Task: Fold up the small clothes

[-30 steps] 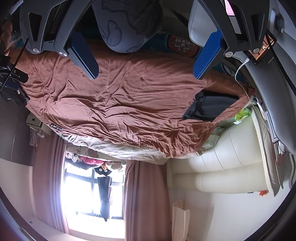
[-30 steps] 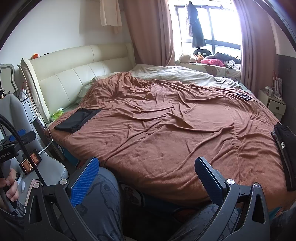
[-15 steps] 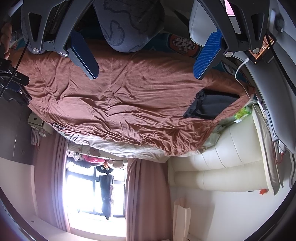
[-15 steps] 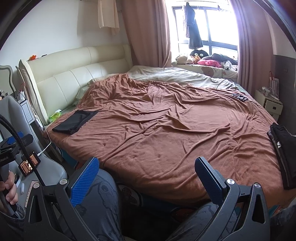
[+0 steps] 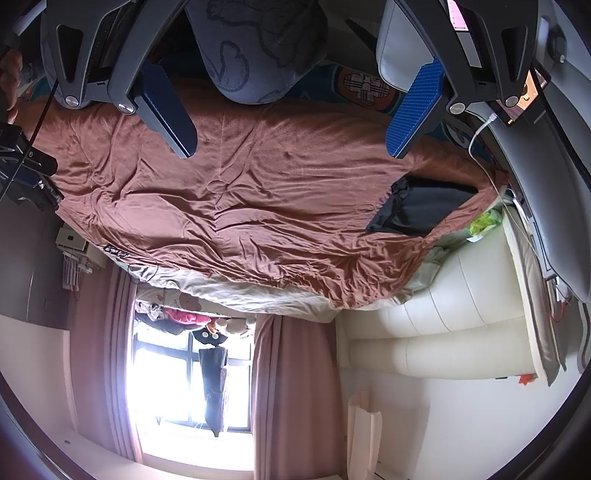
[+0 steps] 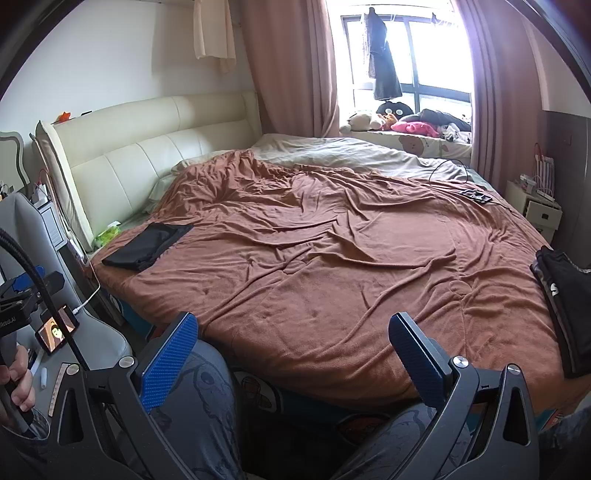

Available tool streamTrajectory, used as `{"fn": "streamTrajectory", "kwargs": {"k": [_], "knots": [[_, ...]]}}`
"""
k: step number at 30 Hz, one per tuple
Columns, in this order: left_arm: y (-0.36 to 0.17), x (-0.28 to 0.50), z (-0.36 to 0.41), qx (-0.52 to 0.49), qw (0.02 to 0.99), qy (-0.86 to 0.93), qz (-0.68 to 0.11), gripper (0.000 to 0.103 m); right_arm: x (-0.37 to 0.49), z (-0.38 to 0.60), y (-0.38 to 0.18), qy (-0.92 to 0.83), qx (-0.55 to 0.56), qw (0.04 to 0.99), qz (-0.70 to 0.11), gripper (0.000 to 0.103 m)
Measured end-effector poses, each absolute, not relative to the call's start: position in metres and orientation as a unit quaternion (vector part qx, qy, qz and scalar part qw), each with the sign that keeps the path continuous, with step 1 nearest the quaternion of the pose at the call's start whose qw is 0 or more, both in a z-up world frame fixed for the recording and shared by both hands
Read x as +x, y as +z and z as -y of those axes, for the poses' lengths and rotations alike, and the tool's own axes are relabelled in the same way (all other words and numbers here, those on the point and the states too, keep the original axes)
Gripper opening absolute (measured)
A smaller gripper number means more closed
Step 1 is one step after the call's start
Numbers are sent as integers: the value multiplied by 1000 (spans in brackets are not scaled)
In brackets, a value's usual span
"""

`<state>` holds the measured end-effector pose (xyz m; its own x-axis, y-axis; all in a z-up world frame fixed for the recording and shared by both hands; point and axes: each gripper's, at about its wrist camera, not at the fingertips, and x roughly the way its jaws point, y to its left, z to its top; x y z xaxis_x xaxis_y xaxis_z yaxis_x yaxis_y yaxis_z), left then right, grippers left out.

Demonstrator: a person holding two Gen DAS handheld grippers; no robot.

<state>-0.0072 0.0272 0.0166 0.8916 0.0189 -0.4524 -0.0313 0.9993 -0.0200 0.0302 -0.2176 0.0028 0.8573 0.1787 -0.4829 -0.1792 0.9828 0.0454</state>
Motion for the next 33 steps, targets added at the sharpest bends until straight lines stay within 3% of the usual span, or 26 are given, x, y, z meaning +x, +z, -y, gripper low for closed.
{"fn": "streamTrajectory", "kwargs": {"k": [33], "knots": [[20, -13, -27, -25, 973, 10, -229, 103, 34, 224, -3, 84, 0, 962, -259, 103]]}}
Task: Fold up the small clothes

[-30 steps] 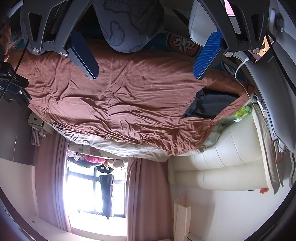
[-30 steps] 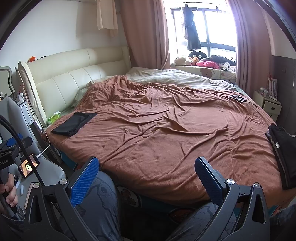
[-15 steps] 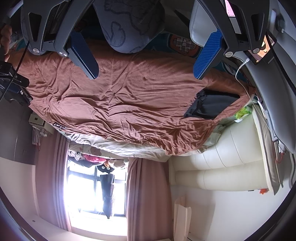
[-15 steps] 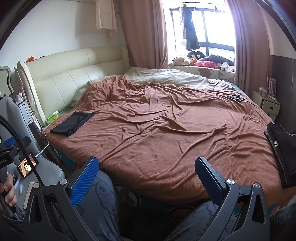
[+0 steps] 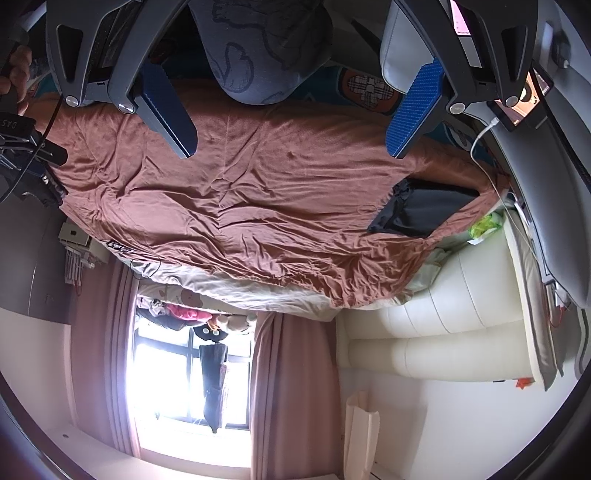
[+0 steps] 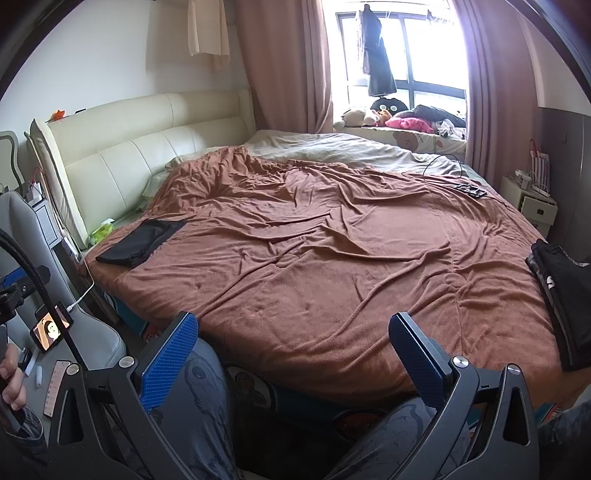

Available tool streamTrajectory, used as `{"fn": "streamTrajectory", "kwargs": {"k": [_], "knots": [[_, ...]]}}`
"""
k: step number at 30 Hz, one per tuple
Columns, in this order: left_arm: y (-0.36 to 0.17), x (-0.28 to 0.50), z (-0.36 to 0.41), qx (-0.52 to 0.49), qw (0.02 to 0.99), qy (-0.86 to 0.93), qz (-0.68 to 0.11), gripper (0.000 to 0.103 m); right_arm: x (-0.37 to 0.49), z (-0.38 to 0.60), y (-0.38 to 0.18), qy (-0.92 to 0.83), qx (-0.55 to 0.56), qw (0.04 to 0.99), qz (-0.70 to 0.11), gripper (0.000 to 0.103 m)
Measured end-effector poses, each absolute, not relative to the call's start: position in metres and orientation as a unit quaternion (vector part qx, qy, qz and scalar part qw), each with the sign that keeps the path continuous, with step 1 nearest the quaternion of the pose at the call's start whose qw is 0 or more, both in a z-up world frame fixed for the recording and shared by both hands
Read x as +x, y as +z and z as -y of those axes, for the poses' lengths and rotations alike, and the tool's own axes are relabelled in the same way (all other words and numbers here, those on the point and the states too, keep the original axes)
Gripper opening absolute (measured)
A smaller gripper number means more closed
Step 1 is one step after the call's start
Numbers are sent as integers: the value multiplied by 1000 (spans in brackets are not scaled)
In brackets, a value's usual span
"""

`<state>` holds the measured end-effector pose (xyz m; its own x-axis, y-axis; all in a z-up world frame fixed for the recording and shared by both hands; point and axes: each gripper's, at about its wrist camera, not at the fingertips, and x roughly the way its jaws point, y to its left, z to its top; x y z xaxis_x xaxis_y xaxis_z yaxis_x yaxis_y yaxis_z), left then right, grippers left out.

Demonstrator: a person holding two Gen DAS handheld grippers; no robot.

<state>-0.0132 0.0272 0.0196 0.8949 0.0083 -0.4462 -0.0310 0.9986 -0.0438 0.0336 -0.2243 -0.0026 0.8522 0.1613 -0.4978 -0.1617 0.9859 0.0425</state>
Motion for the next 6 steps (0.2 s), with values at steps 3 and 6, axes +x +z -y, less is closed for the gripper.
{"fn": "streamTrajectory", "kwargs": {"k": [3, 6], "knots": [[19, -11, -26, -22, 973, 11, -229, 103, 35, 225, -1, 83, -1, 962, -259, 103], [19, -10, -28, -24, 973, 14, -229, 103, 37, 227, -1, 81, 0, 962, -260, 103]]}}
